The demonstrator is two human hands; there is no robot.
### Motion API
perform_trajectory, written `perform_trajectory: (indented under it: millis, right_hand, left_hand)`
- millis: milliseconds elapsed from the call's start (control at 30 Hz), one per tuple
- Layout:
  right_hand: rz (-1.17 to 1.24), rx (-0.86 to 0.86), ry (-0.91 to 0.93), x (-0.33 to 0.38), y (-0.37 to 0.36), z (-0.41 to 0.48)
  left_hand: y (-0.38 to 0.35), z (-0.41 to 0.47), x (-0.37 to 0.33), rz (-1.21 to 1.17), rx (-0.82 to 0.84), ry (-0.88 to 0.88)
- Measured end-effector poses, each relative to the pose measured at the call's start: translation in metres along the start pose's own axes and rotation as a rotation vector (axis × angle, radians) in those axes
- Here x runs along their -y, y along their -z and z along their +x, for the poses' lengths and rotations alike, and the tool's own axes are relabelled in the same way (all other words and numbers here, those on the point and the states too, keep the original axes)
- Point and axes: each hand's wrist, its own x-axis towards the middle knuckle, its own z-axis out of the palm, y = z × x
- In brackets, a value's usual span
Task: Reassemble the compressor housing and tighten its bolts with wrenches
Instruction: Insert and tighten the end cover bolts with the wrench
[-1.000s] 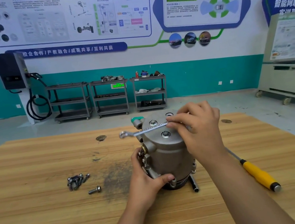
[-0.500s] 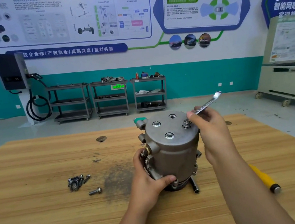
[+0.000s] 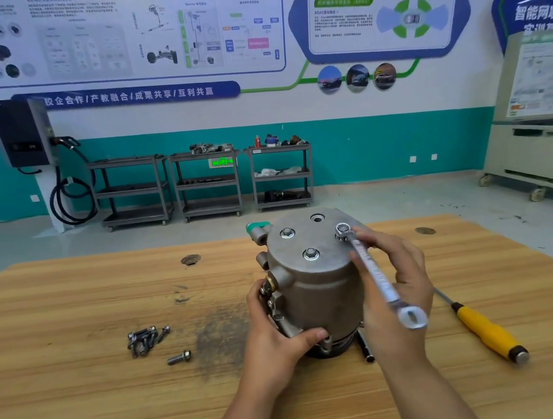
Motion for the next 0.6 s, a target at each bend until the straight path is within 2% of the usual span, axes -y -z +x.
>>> perform_trajectory:
  millis: [100, 200, 433, 600]
  right_hand:
    - [-0.229, 0.079, 0.192, 0.001, 0.000, 0.002]
    - [-0.342, 0.123, 0.248, 0.005, -0.003, 0.015]
    - [-0.583, 0.256, 0.218, 0.016, -0.017, 0.050]
    - [-0.753, 0.334, 0.006, 0.014, -0.025, 0.073]
  left_hand:
    - [-0.001, 0.000, 0.003, 0.001, -0.003, -0.009]
    - [-0.001, 0.001, 0.005, 0.000, -0.012, -0.012]
    - [0.000, 0.000, 0.003, 0.028, -0.010, -0.019]
    - [-0.001, 0.000, 0.004, 0.026, -0.001, -0.021]
